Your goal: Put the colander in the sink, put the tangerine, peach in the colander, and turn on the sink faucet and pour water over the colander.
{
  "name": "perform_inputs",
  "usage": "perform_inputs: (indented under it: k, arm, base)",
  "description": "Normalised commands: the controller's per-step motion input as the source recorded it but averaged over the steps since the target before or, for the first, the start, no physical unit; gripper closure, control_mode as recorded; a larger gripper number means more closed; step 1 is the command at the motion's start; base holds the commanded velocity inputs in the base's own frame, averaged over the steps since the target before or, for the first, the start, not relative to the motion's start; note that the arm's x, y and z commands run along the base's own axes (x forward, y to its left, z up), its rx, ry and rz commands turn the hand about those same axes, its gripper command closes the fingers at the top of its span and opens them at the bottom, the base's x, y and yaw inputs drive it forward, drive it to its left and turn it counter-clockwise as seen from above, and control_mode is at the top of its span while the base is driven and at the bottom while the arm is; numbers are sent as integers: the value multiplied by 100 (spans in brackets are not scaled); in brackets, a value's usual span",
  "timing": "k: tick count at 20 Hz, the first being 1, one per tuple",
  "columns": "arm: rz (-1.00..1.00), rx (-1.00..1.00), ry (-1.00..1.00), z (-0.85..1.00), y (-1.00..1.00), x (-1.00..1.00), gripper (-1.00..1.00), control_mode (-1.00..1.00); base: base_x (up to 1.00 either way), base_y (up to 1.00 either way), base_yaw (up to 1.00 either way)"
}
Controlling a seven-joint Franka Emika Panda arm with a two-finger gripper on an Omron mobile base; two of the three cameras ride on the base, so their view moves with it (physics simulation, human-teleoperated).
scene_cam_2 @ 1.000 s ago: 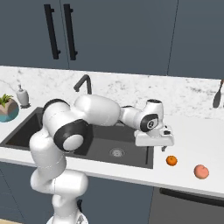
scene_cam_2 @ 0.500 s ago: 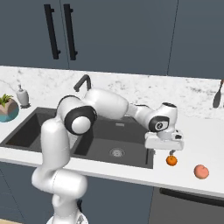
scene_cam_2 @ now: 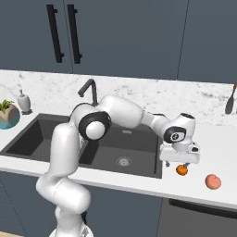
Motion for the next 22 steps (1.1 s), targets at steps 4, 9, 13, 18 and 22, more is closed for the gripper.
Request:
perform_inputs:
  k: [4,9,13,18,22]
  arm:
    - [2,0,0,-21,-4,0,-100,-100]
    - [1,0,0,-18,-6,-2,-100,-100]
    - [0,0,0,-17,-3,-19,-100,-100]
    - [0,0,-2,-8,0,-31,-100,-100]
    - [0,0,-4,0,0,-23,-100,-100]
  base:
    - [0,0,0]
    - [0,0,0]
    - [0,0,0]
    - [0,0,0]
    - [0,0,0]
